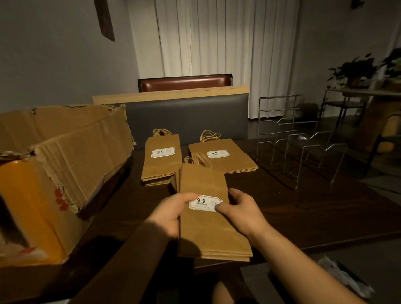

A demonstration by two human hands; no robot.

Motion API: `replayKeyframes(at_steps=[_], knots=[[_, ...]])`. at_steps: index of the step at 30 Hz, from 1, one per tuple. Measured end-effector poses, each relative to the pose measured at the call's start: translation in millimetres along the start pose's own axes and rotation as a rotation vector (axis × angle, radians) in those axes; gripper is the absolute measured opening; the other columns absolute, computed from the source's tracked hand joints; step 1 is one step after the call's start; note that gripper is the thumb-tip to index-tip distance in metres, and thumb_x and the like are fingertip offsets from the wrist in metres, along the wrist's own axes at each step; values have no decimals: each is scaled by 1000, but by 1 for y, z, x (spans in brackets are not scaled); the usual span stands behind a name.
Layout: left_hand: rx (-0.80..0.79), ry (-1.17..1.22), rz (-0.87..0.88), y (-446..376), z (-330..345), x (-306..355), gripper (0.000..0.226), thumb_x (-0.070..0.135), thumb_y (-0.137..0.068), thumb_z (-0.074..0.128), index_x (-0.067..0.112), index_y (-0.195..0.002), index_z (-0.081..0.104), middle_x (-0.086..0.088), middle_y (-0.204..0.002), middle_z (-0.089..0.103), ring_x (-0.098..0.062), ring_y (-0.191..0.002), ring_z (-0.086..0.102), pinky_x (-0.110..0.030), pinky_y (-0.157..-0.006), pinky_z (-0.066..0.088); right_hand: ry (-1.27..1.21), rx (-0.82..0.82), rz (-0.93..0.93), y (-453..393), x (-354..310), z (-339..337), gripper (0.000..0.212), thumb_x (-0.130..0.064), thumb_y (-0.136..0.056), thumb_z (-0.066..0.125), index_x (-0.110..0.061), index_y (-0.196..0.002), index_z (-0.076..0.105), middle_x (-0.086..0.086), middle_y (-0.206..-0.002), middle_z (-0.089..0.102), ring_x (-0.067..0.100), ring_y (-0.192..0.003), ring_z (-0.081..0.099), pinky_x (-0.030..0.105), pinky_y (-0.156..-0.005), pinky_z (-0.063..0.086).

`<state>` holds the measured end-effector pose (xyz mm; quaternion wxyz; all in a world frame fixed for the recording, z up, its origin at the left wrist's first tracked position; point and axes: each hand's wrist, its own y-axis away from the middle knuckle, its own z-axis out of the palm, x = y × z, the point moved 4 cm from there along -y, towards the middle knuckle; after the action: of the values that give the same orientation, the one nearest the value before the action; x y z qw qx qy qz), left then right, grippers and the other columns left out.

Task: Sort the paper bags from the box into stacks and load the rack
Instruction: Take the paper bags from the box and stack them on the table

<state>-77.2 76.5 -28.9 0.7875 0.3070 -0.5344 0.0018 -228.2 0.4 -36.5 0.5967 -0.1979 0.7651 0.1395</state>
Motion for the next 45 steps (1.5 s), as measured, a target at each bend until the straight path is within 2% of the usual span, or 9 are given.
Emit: replayKeyframes(at_steps=[6, 11, 18, 21, 30, 33, 37, 42, 45], knots=[[-91, -54, 451, 16, 12, 26, 34, 1, -92, 61, 14, -123, 61, -13, -110, 73, -32, -100, 71, -51, -87, 56, -71, -41, -118, -7, -28, -14, 38, -31, -86, 70, -35, -121, 55, -10, -109, 71, 10, -96, 71, 40, -90, 57], [-27, -59, 852, 35, 25, 57, 32, 11, -91, 66, 27, -117, 56, -2, -114, 72, -19, -105, 70, -40, -85, 57, -124, 45, -407, -10, -63, -24, 31, -30, -95, 63, -29, -125, 54, -15, -114, 68, -1, -103, 66, 21, -87, 55], [73, -277, 729, -5, 10, -13, 63, 26, -78, 74, 20, -133, 46, 9, -116, 67, 4, -101, 65, -17, -81, 54, -200, -64, -312, -7, 6, -7, 48, -22, -88, 72, -33, -126, 45, -16, -117, 68, 3, -111, 64, 18, -85, 53], [51, -329, 743, -7, 7, -9, 74, 30, -73, 75, 18, -139, 42, 3, -127, 65, -5, -114, 63, -31, -98, 51, -184, -49, -301, -12, 3, -7, 50, -26, -86, 73, -33, -126, 44, -16, -119, 67, -1, -112, 61, 19, -89, 52], [-325, -467, 410, 11, 1, 19, 38, 5, -90, 64, 18, -125, 58, -1, -117, 72, -16, -106, 69, -25, -83, 57, -632, -16, -14, -43, -62, -49, 69, -6, -82, 75, -15, -140, 39, 16, -121, 66, 33, -97, 71, 43, -71, 61], [-306, -701, 230, 5, -15, 30, 40, 15, -86, 72, 20, -124, 62, 1, -116, 72, -13, -105, 69, -28, -91, 54, -451, 37, 102, -48, -42, -65, 109, -10, -76, 81, -35, -154, 9, 13, -136, 52, 32, -104, 64, 43, -67, 59], [-86, -1225, 160, -12, -32, 36, 50, 44, -77, 79, 28, -121, 62, 8, -113, 68, -9, -103, 63, -27, -89, 49, -54, 41, 237, -37, 12, -65, 107, -27, -70, 87, -36, -150, 17, 2, -128, 53, 30, -104, 61, 41, -66, 59], [-35, -1289, 214, -20, -35, 41, 56, 52, -72, 79, 27, -120, 63, 7, -118, 65, -8, -105, 62, -28, -93, 48, 690, 35, 230, -40, 4, -76, 114, -67, -74, 70, -26, -156, 3, 7, -146, 48, 29, -127, 52, 43, -101, 46], [273, -1190, 440, -27, -52, 71, 71, 45, -74, 80, 28, -136, 50, 2, -129, 55, -15, -115, 54, -30, -97, 44, 984, 168, 93, -46, -31, -82, 113, -69, -78, 64, -27, -157, -6, 14, -156, 30, 33, -138, 39, 47, -107, 41]])
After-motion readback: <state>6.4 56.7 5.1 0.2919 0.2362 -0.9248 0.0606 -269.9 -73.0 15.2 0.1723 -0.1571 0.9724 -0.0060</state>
